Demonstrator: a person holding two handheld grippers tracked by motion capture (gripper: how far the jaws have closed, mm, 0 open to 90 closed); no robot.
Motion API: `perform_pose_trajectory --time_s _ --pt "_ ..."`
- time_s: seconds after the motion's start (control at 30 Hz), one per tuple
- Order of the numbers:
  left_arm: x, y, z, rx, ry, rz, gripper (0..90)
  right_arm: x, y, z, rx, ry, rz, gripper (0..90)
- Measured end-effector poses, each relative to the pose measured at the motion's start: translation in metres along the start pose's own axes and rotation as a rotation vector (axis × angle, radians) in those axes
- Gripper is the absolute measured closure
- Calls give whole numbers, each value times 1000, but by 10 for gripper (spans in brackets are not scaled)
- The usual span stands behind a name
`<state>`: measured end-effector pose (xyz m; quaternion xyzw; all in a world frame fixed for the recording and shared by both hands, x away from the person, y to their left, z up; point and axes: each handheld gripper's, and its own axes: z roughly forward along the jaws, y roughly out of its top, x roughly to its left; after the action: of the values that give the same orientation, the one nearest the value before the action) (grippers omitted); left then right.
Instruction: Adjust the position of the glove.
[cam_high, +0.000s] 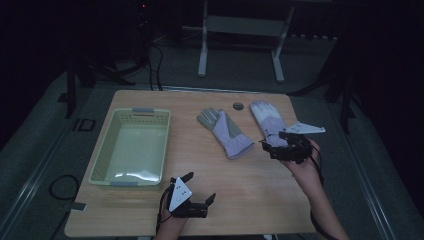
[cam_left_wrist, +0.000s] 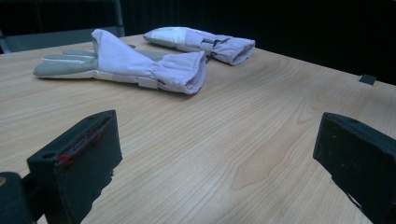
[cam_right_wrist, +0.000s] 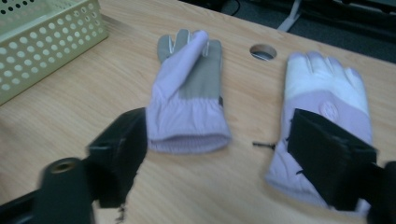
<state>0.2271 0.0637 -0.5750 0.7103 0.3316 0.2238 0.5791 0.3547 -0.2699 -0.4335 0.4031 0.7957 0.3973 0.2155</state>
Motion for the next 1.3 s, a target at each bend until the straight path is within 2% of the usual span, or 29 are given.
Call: perform_pose_trajectory --time_s 0.07,0.13,0.33,0.37,0.5,0.73,0.93,1.13,1.3 --pt "0 0 0 0 0 0 11 3 7 8 -18 7 -6 304" --pt "0 0 0 0 -1 0 11 6 13 16 -21 4 -9 328" --pt "0 0 0 1 -2 2 11 11 31 41 -5 5 -25 425" --pt "0 0 0 2 -4 3 11 11 33 45 -3 17 -29 437" --pt "0 0 0 1 -4 1 11 13 39 66 36 15 -45 440" --pt "0 0 0 1 -7 1 11 14 42 102 85 11 -37 471" --pt "1 0 0 0 -9 -3 11 15 45 130 132 0 -58 495" --pt "1 0 -1 -1 -14 -12 11 17 43 152 159 -28 -90 495" --pt "2 0 -1 -2 -13 -17 11 13 41 168 185 -28 -87 492"
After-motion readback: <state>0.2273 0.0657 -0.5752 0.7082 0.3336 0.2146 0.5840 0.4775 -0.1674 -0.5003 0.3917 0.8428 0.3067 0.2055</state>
